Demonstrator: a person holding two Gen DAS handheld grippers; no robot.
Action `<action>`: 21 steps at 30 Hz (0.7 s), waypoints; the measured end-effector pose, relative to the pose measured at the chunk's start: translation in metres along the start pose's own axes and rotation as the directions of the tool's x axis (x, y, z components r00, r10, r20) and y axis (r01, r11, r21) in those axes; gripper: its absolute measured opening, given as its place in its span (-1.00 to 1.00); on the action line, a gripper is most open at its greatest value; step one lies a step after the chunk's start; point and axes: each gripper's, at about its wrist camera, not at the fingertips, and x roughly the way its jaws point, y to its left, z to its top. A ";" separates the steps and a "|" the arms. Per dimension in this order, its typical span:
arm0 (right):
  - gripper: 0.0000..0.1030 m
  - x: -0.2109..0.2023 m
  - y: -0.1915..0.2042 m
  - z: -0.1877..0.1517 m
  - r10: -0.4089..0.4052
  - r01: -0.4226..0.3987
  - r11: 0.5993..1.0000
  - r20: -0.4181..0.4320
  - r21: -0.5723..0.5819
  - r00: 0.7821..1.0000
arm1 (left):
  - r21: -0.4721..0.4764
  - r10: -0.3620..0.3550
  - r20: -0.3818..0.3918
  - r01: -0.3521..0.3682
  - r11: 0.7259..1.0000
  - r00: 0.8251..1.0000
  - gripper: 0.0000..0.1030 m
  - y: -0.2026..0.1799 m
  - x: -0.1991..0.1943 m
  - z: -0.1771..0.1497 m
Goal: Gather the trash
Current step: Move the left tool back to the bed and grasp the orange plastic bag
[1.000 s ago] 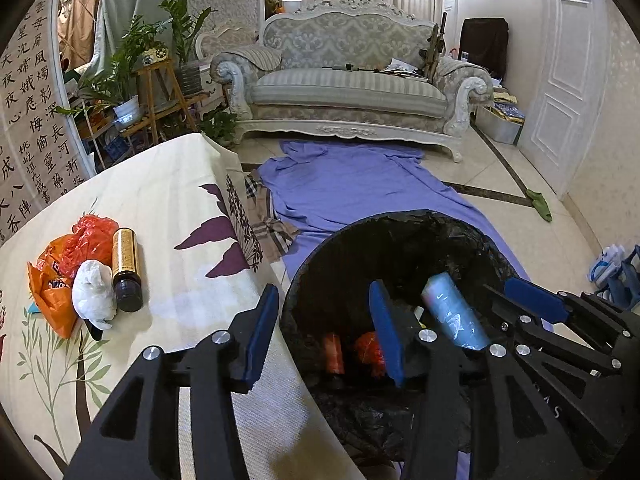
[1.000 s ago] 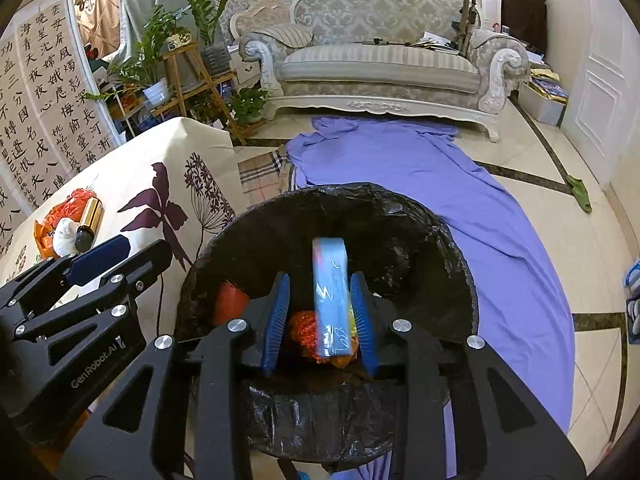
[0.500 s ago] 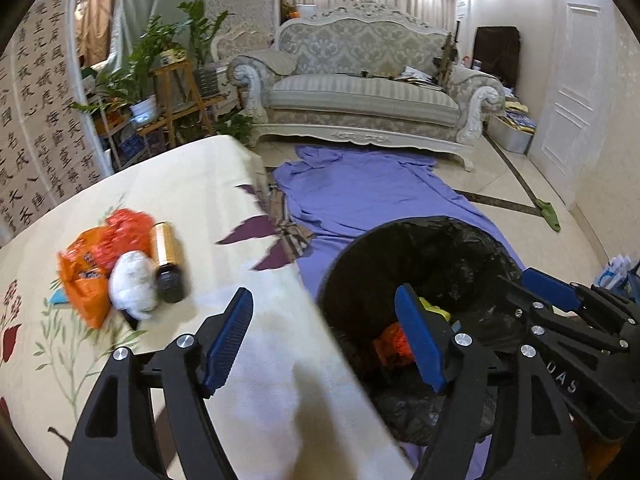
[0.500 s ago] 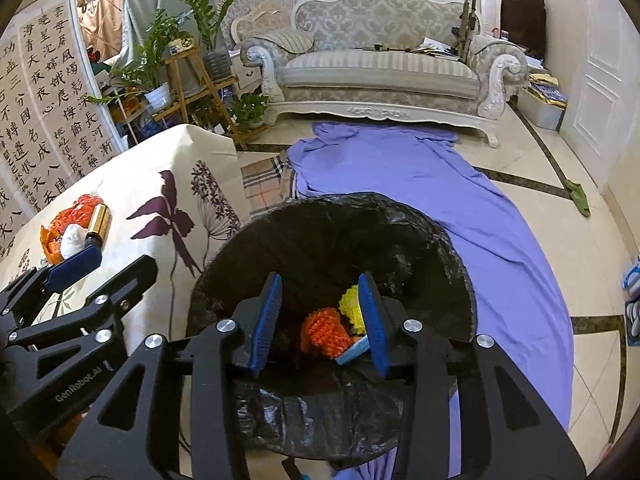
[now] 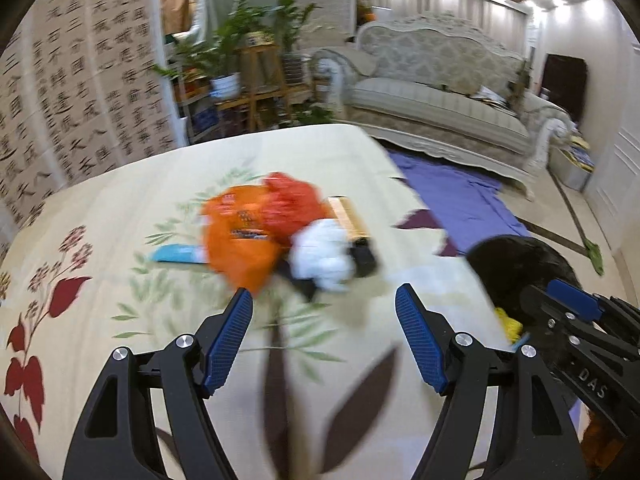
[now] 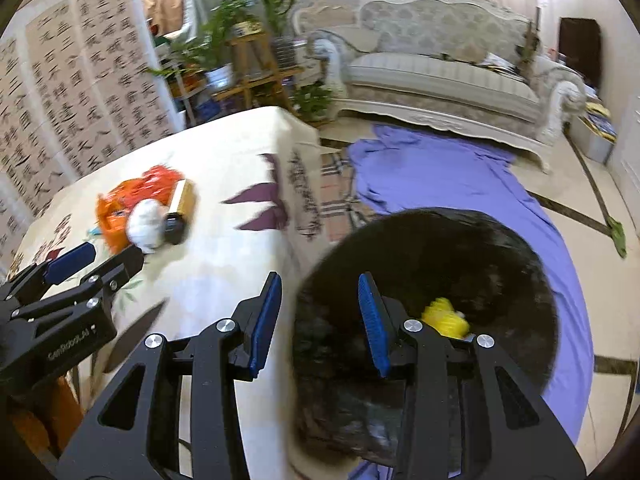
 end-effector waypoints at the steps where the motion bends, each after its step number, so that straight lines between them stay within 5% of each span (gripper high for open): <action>1: -0.24 0.002 0.007 0.002 0.011 -0.011 1.000 0.000 -0.010 1.000 | -0.009 0.015 0.002 -0.015 1.000 1.000 0.40 0.007 0.001 0.001; 14: -0.24 0.021 0.053 0.025 0.072 -0.072 0.995 -0.001 -0.072 0.997 | -0.080 0.043 0.003 -0.042 0.996 0.999 0.39 0.055 0.024 0.024; 21: -0.24 0.029 0.062 0.029 0.082 -0.082 0.993 -0.010 -0.085 0.997 | -0.069 -0.022 -0.025 0.020 0.997 0.999 -0.14 0.060 0.036 0.024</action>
